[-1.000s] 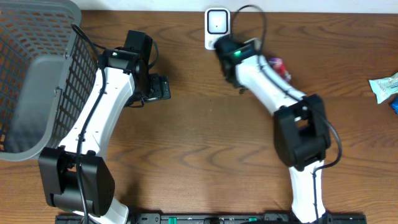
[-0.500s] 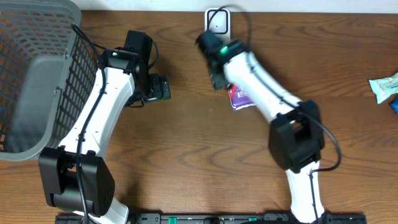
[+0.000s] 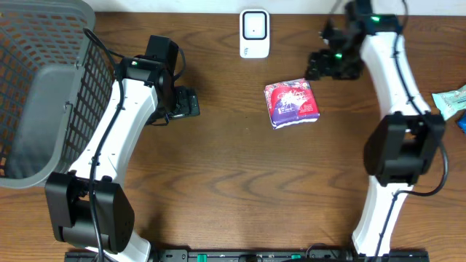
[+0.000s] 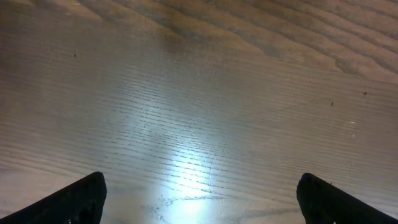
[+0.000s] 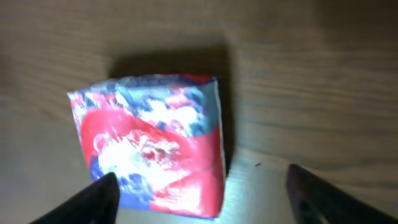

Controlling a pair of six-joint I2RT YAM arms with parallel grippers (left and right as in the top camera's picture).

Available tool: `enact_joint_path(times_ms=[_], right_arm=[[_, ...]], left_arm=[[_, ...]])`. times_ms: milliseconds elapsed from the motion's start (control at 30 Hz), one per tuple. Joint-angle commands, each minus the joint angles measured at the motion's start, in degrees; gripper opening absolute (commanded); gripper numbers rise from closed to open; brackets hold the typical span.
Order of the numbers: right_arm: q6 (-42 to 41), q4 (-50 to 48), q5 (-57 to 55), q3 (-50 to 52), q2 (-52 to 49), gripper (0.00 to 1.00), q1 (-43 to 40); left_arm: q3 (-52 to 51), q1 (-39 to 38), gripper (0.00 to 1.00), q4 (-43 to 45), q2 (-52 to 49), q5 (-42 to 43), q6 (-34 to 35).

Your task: Scan the item barcode

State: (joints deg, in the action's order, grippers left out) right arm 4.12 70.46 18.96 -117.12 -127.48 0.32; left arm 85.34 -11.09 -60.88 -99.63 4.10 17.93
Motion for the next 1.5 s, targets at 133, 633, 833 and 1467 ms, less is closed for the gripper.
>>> enact_joint_path(times_ms=[133,633,833,1467], right_arm=[[4.94,-9.11,26.71,11.67,-1.22,0.74,-5.11],[6.21,-19.3,24.17,26.8,-1.22,0.59,-4.72],[6.19,-20.11,23.52,28.37,-1.22,0.39,-4.72],[-15.34,-31.19,46.47,25.79,0.11,0.01,-1.25]], left_arm=[[-0.13,0.04,0.98,-0.13,0.28,-0.74,-0.74],[-0.13,0.04,0.98,-0.15,0.28,-0.74,-0.76],[-0.13,0.04,0.98,-0.13,0.28,-0.74,-0.76],[-0.13,0.04,0.98,-0.13,0.28,-0.74,-0.74]])
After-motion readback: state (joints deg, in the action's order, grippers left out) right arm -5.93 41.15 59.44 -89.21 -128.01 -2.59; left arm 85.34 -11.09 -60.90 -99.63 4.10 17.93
